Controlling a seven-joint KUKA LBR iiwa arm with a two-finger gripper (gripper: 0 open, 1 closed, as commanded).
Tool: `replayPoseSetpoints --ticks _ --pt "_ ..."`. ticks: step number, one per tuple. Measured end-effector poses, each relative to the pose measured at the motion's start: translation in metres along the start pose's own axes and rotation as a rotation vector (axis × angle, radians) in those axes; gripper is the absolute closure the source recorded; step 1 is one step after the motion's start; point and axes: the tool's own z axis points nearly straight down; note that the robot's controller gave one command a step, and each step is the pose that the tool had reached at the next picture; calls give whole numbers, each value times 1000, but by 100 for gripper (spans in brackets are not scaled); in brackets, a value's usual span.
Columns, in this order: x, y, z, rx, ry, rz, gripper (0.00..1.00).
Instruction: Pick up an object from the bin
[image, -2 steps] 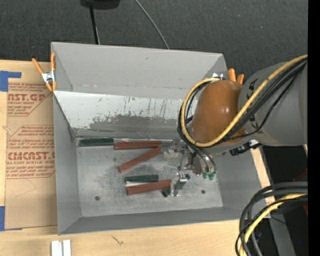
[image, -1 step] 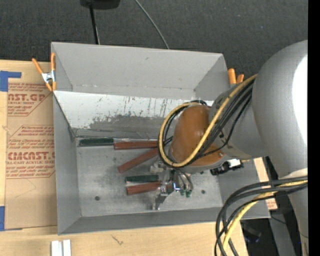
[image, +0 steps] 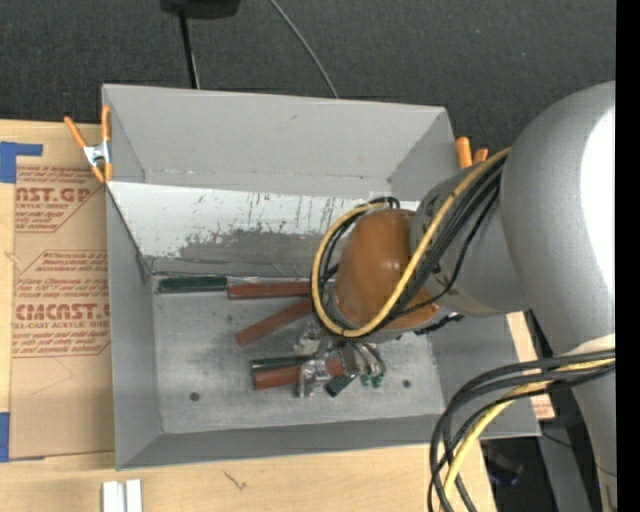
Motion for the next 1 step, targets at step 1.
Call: replayPoseSetpoints --ticks 1 --pt "1 0 -2 1 1 -18 100"
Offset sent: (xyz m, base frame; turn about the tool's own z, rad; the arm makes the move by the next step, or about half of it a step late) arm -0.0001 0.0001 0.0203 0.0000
